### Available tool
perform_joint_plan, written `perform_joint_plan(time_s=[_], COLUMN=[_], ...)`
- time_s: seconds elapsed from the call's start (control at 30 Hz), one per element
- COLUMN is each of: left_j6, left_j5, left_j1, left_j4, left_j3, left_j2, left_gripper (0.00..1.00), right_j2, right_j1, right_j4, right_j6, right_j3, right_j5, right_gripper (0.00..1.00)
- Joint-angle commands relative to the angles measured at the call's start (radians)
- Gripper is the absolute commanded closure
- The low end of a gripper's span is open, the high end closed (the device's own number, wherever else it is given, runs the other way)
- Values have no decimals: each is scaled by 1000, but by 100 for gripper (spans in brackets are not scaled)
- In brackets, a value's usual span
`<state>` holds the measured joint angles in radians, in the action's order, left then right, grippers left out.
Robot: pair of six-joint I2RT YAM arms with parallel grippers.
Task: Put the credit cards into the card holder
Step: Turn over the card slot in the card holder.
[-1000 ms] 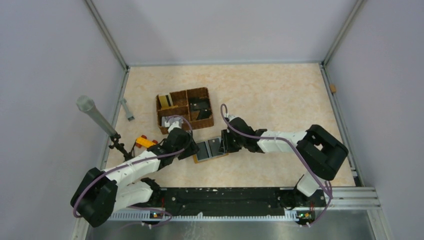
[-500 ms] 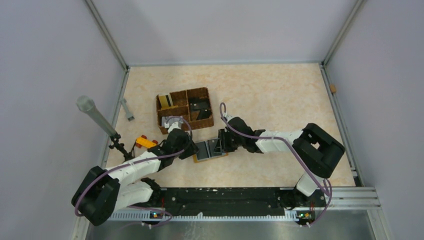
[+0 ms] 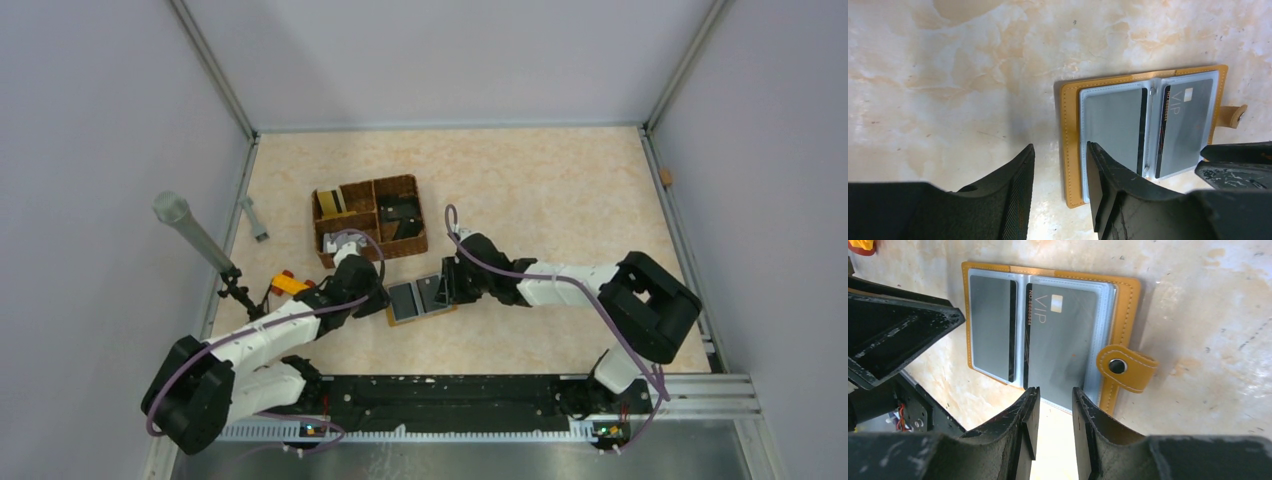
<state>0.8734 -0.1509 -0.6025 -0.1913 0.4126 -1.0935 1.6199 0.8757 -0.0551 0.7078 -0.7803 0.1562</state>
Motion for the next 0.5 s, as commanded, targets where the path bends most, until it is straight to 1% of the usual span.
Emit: perform_joint_plan(time_s=[0.0,0.1,0.23,0.33,0.47], left_j6=[-66,-65,-41,-7,35], left_j5=[-47,-16,61,132,223], left_j1=[1,1,-5,-7,-17], left_j4=[-91,-78,0,97,243], left_j3=[75,97,110,103,101], left_j2=[49,64,52,11,-92], left_gripper=[54,54,54,54,56], right_j2=[-60,-58,-51,-41,-30], right_j1=[-11,-20,-22,-23,-24], right_j4=[52,42,23,16,18], right_j6=[-32,-32,-25,-21,-15], right_j3=[-28,-12,-1,2,6], right_j5=[-57,-46,-28,-27,-35], right_gripper=[68,68,68,68,68])
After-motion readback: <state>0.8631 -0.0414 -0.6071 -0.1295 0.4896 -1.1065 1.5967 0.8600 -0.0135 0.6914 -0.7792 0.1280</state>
